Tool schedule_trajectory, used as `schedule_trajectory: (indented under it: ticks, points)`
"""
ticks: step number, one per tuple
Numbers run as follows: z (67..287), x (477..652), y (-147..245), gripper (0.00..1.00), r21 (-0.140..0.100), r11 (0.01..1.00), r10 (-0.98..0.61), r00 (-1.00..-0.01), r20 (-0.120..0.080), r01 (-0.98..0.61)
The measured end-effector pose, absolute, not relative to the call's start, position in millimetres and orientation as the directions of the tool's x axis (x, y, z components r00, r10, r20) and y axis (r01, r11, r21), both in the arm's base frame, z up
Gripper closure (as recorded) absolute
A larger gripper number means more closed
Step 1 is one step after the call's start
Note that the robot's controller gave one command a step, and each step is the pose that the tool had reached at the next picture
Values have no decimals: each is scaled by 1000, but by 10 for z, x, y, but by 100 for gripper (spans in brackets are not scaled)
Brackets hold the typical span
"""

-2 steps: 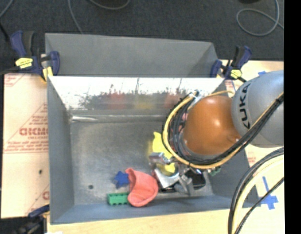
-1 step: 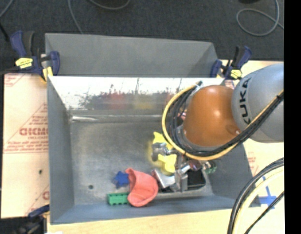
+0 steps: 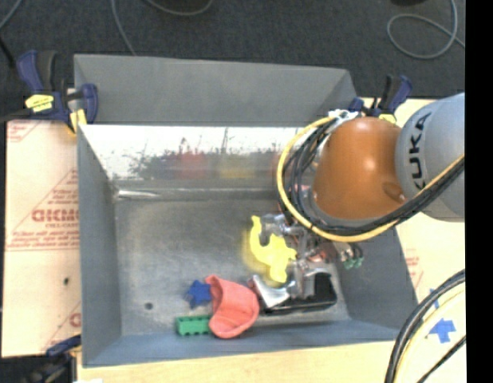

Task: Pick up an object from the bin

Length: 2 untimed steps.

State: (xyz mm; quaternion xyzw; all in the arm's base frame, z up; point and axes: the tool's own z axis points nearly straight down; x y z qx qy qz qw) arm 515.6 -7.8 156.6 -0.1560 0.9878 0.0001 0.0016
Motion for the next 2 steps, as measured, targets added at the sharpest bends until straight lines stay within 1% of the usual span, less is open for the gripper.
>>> schedule_trajectory:
  ticks: [1,2]
  points:
    - [1591,5322,-430,0,-3,841,-542,-841,-5,-542]
    - [1486,5163,-451,0,-3,877,-481,-877,-3,-481]
